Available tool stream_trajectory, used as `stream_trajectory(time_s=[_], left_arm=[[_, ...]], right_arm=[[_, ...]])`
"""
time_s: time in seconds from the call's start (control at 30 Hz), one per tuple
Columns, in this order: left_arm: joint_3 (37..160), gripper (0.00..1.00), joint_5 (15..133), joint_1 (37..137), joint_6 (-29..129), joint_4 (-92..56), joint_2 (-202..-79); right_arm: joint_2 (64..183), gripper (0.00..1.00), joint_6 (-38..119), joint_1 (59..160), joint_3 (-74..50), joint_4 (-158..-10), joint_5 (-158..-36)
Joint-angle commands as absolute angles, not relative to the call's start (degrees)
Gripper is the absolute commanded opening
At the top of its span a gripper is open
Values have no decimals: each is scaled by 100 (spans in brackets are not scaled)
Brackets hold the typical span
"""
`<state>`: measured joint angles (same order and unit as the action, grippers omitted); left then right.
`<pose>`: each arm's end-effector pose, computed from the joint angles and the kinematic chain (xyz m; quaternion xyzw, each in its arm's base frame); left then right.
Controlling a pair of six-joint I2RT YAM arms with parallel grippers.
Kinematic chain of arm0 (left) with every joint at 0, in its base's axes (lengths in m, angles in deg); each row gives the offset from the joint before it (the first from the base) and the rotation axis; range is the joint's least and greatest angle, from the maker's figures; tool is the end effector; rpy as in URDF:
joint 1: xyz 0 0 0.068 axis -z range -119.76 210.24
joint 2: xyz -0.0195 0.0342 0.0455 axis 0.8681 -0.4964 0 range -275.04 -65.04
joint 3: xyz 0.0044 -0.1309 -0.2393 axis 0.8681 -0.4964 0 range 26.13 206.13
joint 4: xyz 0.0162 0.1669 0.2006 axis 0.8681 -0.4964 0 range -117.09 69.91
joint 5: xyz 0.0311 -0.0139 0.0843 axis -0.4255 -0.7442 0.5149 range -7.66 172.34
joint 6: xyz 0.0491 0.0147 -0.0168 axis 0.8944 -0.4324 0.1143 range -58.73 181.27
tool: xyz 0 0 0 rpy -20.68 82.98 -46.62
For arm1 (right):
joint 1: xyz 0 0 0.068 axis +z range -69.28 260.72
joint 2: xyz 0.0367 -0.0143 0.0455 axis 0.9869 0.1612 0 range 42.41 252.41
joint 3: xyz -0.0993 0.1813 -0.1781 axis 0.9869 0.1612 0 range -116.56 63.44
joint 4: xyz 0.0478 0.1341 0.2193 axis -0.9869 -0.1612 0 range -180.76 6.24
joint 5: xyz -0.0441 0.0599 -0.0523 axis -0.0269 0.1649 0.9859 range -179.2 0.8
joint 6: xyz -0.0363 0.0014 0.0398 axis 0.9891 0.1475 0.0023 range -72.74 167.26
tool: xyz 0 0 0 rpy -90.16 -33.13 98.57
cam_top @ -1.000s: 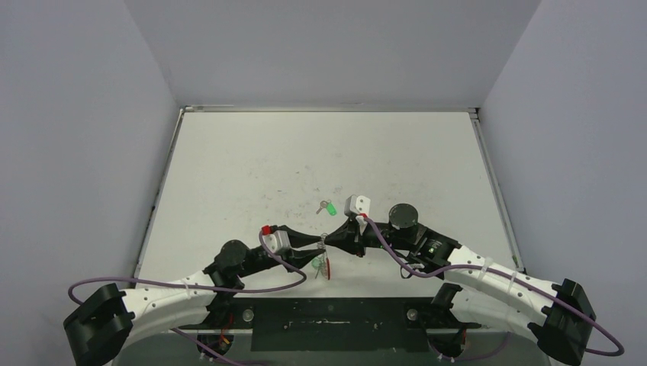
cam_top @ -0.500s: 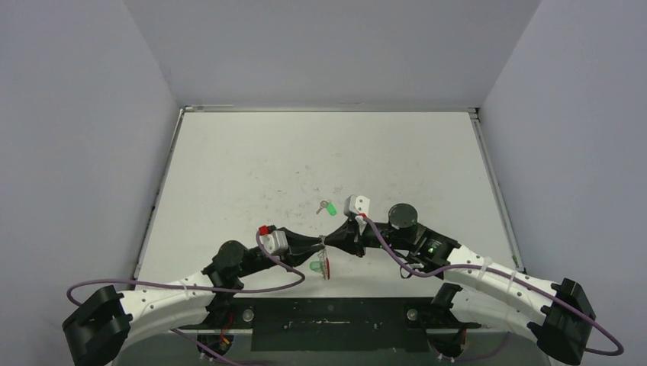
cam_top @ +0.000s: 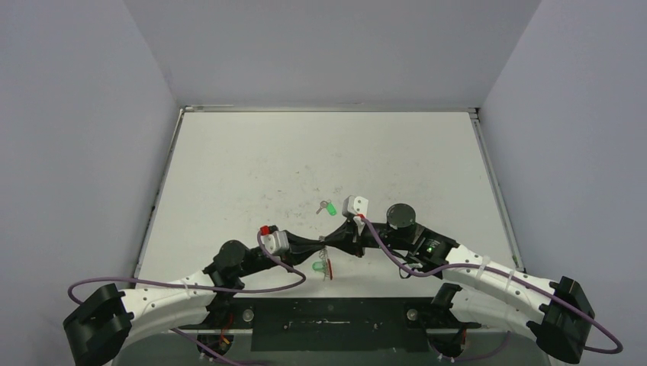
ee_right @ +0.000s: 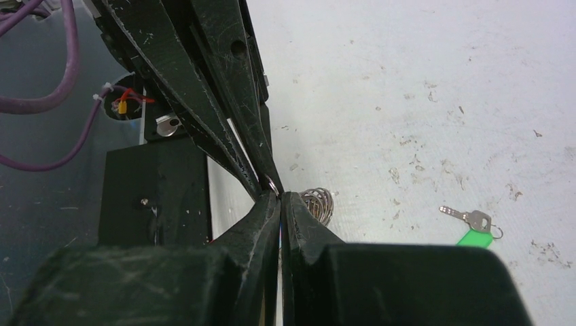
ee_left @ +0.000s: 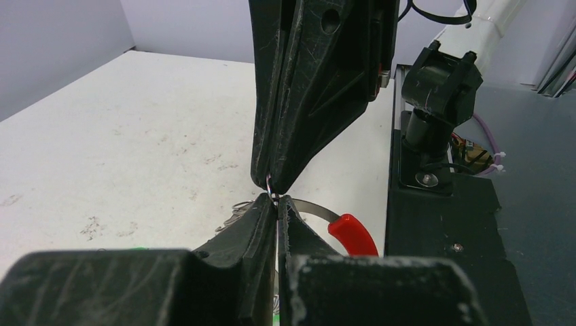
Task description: Put the keys on the keyring
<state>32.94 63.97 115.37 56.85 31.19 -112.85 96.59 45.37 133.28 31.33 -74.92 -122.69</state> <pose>0.0897 -0.1485 0.2130 0.3816 0.5192 -0.4651 0.6070 0.1157 0.1835 0.2675 -0.4829 0.6018 0.4729 0.4255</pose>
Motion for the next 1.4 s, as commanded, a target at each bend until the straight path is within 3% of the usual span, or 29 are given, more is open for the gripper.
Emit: stream_trajectory(time_s=[0.0,0.13,0.33,0.5,0.57,0.77,1.0,1.2,1.37], left_arm=[[3525,0,6574,11539,5710,3323,-11259],[3497,0,6670,11535,5743,3161,-11149],[3455,0,6792,11541,5881,2806,-10860],[3421,0,6834,11537,6062,2384,-10539],[3433,0,6807,11535,6236,2117,-10404],[3502,0,6425,11548,7173,1182,-9881],[3729,0,6702,11544,7476,-247,-9045],[3946,0,7051,11544,7501,-1398,-8363],[3928,0,7216,11556,7442,-1534,-8049]], right_arm=[[9643,0,4568,13387,2927,-7198,-12352],[9595,0,4555,13381,2941,-7199,-12212],[9466,47,4427,13372,2943,-7101,-12025],[9184,63,4301,13373,3057,-6860,-11755],[9039,74,4222,13372,3134,-6747,-11530],[8843,99,3681,13318,3200,-6815,-10123],[9482,100,2612,13003,2481,-8145,-7735],[11131,100,2275,12357,1446,-9293,-7928],[12364,88,1900,11897,821,-9711,-8101]])
